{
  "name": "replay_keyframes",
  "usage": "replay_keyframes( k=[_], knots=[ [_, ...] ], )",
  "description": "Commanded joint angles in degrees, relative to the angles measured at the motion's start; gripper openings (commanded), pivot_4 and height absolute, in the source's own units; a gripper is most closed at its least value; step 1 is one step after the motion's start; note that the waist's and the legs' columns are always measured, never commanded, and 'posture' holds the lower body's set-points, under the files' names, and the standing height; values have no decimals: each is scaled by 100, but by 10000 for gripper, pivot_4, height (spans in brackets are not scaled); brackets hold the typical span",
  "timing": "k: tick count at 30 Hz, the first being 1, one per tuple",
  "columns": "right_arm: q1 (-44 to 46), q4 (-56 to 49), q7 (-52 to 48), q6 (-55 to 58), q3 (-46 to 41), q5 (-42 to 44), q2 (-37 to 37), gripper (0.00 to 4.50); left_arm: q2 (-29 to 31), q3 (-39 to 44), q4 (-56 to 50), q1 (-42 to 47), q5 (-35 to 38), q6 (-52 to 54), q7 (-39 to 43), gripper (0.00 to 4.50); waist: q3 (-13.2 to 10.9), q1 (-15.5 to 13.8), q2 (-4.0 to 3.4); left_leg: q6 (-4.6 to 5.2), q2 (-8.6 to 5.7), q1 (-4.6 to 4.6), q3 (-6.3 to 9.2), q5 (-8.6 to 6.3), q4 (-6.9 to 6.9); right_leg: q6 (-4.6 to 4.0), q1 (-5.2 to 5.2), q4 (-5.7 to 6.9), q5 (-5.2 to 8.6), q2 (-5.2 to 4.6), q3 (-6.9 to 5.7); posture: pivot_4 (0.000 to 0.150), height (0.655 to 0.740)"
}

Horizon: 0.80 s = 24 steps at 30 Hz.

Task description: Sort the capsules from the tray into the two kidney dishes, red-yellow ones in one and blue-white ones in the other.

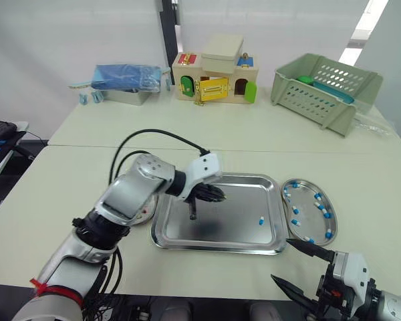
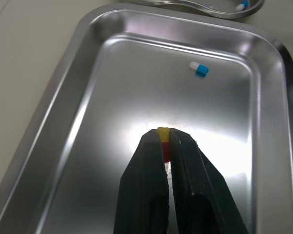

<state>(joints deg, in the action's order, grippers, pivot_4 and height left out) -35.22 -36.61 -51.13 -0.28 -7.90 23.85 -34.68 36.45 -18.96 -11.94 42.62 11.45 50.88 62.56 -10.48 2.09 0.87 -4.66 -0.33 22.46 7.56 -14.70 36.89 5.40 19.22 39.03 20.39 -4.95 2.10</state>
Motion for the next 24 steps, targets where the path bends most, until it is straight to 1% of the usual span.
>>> replay_keyframes(
  k=[1,7,15,20,24],
  knots=[
    [128,1,-176,-126,-14,95,-99,45000,295,641,-315,-71,168,441,-320,375,0,-1,1,0,0,0,0,0,0,0,0,0,0,0,0,1500,7400],
    [485,201,-380,-79,80,148,-191,45000,682,1463,-437,-274,351,1090,-930,375,-1,12,1,0,0,0,2,0,-1,0,1,0,0,0,-1,1500,7400],
    [824,425,-587,-33,182,154,-276,45000,1382,2207,-920,-1148,625,1774,-1338,375,-1,21,1,0,2,0,1,0,-2,0,3,1,0,0,0,1500,7400],
    [1046,555,-608,-20,246,149,-279,45000,1558,2519,-1026,-1546,717,1917,-1606,375,-1,5,2,1,2,0,1,-1,-3,0,3,1,0,0,0,1500,7400],
    [1126,625,-633,-17,254,150,-267,45000,1644,2611,-1010,-1791,754,1859,-1727,375,-1,5,2,1,2,-1,-1,-1,-3,0,4,1,0,0,2,1500,7400]
  ],
)
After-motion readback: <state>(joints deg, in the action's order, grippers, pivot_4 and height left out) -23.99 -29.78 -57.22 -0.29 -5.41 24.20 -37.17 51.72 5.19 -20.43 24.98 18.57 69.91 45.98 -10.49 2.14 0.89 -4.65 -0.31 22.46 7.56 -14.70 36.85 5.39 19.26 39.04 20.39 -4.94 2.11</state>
